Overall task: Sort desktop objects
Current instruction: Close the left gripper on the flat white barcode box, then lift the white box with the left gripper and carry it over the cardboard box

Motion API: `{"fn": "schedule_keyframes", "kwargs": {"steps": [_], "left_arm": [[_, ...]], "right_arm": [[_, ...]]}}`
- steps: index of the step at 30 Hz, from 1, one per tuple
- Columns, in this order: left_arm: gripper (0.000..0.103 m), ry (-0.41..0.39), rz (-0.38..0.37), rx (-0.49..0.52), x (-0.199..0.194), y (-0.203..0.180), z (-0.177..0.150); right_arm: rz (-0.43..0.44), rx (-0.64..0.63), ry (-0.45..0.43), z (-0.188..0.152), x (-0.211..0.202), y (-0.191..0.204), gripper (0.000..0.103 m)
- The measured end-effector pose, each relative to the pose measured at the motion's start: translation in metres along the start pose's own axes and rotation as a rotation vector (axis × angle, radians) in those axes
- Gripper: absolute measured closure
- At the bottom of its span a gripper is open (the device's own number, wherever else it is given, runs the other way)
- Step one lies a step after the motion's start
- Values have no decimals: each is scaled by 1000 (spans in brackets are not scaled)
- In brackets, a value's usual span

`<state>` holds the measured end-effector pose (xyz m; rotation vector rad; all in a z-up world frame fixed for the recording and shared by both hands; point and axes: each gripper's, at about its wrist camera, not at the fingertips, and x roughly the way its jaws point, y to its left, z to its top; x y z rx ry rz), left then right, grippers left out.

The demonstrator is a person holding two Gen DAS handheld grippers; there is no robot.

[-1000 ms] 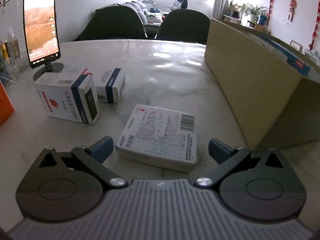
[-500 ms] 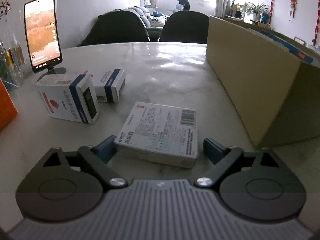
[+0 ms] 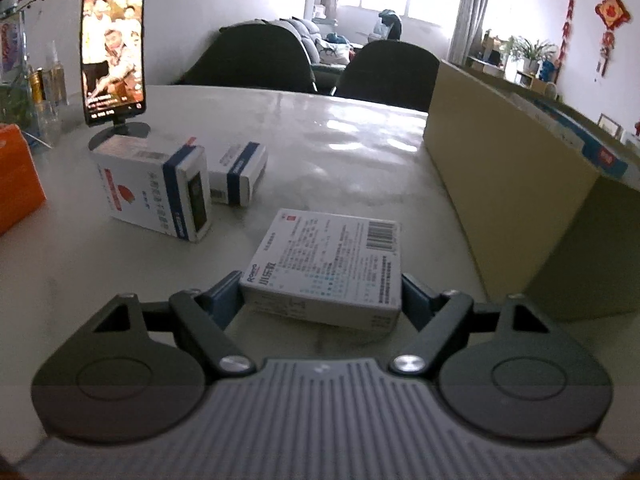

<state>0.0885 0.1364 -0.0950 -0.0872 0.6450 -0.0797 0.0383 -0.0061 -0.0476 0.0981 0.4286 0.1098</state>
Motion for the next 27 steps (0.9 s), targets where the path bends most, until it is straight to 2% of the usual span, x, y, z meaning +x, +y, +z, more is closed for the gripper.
{"fn": "schedule_keyframes", "kwargs": {"steps": [16,27], "left_arm": [[22,-98,-17,0,-33,-21,27],[22,-174,-71,33,-51,-45,51]], "right_arm": [[2,40,-10,5,-13,-9,0],[-10,57,-37,8,-24,-18,0]]}}
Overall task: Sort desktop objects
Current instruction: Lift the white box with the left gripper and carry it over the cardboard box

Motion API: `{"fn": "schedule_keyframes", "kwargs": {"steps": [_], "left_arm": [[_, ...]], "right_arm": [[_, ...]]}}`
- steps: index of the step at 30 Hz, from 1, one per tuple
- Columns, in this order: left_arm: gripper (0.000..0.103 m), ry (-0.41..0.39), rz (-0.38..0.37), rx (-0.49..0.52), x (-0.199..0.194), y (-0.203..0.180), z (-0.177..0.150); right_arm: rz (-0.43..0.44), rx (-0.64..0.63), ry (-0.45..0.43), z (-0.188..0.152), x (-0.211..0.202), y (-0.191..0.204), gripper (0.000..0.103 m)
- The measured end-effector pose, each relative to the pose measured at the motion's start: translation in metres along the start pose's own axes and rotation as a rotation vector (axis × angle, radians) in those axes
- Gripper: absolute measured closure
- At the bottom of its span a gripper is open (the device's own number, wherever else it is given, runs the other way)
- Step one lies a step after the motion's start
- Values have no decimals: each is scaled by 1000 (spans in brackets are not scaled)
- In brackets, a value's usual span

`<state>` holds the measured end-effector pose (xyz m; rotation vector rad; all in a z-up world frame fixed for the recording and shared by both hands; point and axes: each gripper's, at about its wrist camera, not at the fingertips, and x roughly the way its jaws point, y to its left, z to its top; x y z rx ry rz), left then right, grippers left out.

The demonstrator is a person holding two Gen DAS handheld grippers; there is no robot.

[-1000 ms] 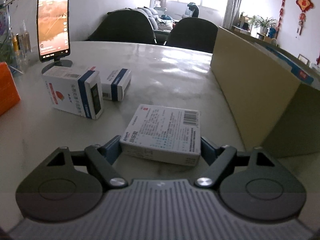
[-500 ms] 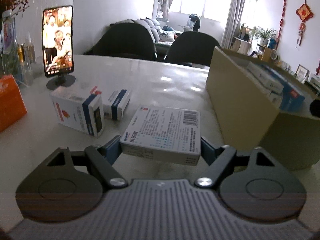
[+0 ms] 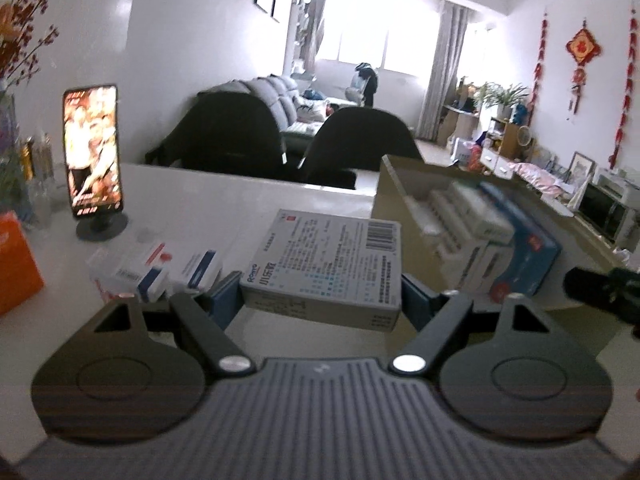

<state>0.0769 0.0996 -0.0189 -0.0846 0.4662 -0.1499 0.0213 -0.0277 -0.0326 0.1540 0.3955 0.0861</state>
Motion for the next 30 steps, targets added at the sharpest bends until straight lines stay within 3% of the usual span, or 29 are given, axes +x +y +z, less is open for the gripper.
{"fn": "schedule_keyframes", "kwargs": {"steps": [13,30], "left_arm": [[22,24,-99,67,21,-42,32],[22,163,-229,124,89,-113,70]], "right_arm": [[-39,34,-29,2,-8,-22,0],[-90,58,-47,4,-6,-53,0]]}}
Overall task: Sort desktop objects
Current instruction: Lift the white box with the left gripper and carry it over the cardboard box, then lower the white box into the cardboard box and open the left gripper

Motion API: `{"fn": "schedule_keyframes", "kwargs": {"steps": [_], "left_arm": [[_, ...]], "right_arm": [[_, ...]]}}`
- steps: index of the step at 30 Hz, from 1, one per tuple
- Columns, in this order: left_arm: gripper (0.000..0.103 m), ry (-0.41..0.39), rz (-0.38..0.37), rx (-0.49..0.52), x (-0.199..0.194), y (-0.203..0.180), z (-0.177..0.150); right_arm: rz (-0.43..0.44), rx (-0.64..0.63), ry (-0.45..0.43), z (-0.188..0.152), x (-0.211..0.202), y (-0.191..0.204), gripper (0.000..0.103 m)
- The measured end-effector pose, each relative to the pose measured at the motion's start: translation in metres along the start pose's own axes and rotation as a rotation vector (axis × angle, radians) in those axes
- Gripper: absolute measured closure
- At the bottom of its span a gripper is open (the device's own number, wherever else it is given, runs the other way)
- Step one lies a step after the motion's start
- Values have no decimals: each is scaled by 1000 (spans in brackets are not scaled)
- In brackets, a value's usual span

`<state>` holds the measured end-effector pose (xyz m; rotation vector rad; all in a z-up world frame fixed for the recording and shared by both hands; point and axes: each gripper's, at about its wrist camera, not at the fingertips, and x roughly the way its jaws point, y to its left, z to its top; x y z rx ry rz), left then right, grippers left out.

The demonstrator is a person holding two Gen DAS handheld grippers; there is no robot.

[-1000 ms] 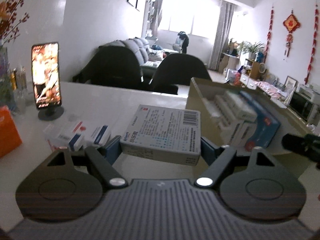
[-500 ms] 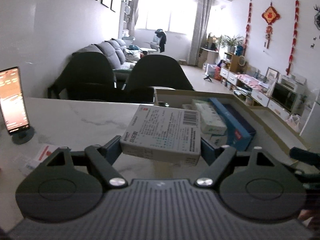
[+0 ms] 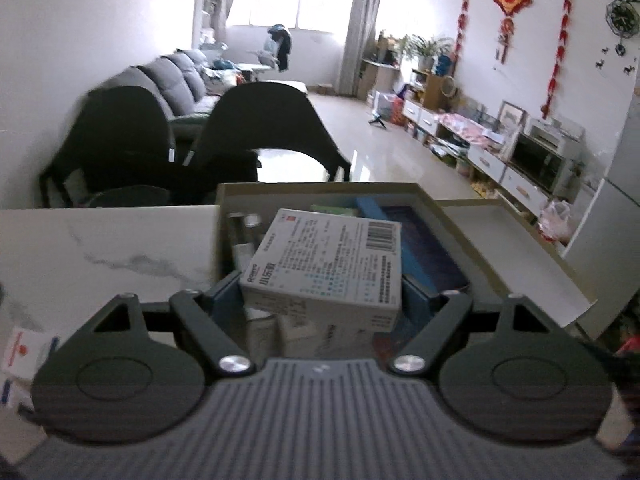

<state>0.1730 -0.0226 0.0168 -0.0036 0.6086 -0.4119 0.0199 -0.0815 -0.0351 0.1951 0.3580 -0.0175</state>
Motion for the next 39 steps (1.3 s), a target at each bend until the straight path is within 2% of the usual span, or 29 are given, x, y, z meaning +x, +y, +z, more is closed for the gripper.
{"fn": "schedule_keyframes", "kwargs": {"steps": [6,10,18,28,30,33,39], "left_arm": [[22,45,-66,22,25,-25,15],[22,89,-125,-20,46,-35,23],[22,163,-213,-169,71,-36,26],[22,205,-293,-357,88,-34,27],[22,209,-290,-364,88,-35,27],[22,165,-269,-350,78,-31,30],[22,102,-146,-275,53,-7,32]], "right_arm": [[-12,12,5,0,4,-11,0],[-20,19,4,1,3,-18,0],[-38,33,17,-2,6,-31,0],[-49,72,12,-2,5,-42,0],[-51,69,12,-2,4,-43,0],[-51,66,12,-3,3,-44,0],[-44,71,12,-3,4,-42,0]]}}
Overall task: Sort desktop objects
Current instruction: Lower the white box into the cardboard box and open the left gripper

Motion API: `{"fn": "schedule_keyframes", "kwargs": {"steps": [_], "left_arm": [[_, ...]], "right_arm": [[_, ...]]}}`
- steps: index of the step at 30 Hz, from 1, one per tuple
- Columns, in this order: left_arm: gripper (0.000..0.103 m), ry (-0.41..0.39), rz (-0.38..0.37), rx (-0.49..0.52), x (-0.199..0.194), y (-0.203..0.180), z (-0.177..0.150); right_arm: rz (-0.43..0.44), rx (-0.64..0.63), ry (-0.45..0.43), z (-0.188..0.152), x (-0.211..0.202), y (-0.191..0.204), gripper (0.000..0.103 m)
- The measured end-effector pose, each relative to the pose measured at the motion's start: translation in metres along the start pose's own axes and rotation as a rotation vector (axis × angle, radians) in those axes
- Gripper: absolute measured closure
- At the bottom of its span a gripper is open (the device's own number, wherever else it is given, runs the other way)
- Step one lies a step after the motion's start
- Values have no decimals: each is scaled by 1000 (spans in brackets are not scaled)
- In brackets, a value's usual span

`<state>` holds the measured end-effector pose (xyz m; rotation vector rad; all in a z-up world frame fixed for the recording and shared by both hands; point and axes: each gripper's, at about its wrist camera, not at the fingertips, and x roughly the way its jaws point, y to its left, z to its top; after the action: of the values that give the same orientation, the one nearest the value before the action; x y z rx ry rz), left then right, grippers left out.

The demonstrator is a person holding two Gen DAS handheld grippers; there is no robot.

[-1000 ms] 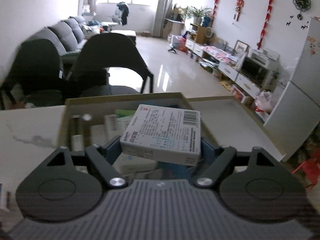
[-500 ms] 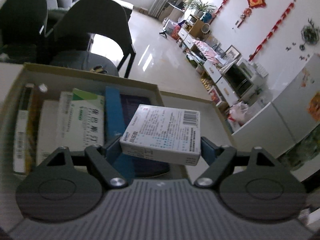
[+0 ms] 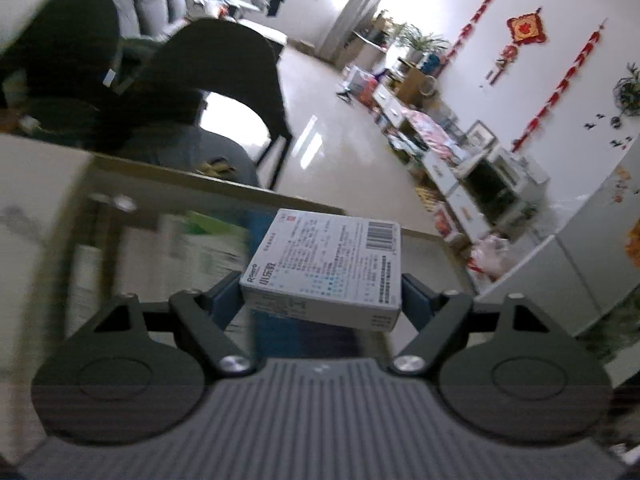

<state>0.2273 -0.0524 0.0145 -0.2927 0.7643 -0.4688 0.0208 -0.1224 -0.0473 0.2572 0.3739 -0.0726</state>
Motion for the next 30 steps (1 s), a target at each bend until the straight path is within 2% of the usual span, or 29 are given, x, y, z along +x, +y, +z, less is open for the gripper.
{"fn": "schedule_keyframes", "kwargs": {"steps": [4,13,18,30], "left_arm": [[22,-25,101,23,-10,17,4],[21,-26,195,16,-1,24,6],[21,-62,275,27,3,27,9],[21,-46,324,7,8,40,6]], "right_arm": [[21,-5,5,-2,1,7,0],[51,-33,16,-4,-1,24,0],[40,-35,11,-2,-5,24,0],[37,-48,20,-3,-1,30,0]]}}
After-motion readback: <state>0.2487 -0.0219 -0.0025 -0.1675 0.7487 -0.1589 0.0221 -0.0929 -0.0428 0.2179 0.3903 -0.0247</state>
